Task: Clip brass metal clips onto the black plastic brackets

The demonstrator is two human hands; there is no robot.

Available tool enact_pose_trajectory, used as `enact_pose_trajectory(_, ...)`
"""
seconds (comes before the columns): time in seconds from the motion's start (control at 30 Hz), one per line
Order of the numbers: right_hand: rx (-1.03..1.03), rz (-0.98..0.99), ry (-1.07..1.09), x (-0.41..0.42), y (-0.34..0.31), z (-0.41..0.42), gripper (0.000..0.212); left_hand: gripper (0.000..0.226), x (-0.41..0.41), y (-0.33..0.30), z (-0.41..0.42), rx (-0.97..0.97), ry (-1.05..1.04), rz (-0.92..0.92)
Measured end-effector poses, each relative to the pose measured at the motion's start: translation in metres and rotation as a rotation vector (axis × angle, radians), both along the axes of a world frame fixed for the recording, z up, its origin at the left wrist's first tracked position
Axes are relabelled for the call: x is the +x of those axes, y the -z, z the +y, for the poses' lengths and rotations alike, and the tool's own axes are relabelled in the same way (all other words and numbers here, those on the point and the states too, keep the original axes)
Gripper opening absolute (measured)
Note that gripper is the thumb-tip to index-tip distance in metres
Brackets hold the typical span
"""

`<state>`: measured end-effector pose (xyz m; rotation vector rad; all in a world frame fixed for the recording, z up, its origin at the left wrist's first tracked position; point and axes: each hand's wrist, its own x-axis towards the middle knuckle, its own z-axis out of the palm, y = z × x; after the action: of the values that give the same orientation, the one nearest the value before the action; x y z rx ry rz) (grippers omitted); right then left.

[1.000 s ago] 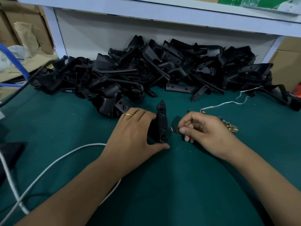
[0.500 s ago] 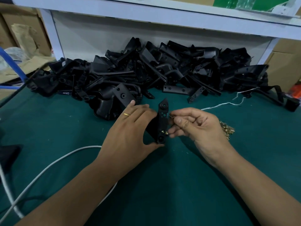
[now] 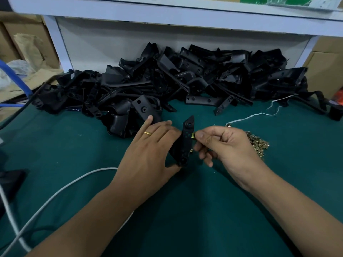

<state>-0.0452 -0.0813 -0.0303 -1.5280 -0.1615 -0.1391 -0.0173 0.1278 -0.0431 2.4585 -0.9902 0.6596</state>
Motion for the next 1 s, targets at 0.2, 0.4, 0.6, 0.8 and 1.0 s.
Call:
enact_pose_trajectory(0.2,0.025,-0.02,0.065,-0.001,0.003,0.005,0.015,0.066,-0.001,0.0,-0.001,0.088,-0.032,-0.009)
enact_pose_trajectory(0.4,0.077,0.049,0.056,-0.003,0.004,0.01,0.015,0.071,-0.008,0.002,-0.005,0.192,-0.071,-0.042)
enact_pose_trajectory(0.6,-0.063,0.013,0.083,-0.002,0.0,0.005,0.018,0.071,-0.009,0.004,-0.006,0.2,-0.108,-0.105)
enact_pose_trajectory(0.8,-0.821,-0.272,0.272,0.01,0.007,-0.01,0.01,0.071,-0.001,-0.002,0.001,-0.076,-0.27,-0.069)
enact_pose_trajectory(1.0,-1.184,-0.25,0.112,0.01,0.012,-0.009,0.013,0.072,0.001,-0.001,0.006,-0.119,-0.336,-0.069)
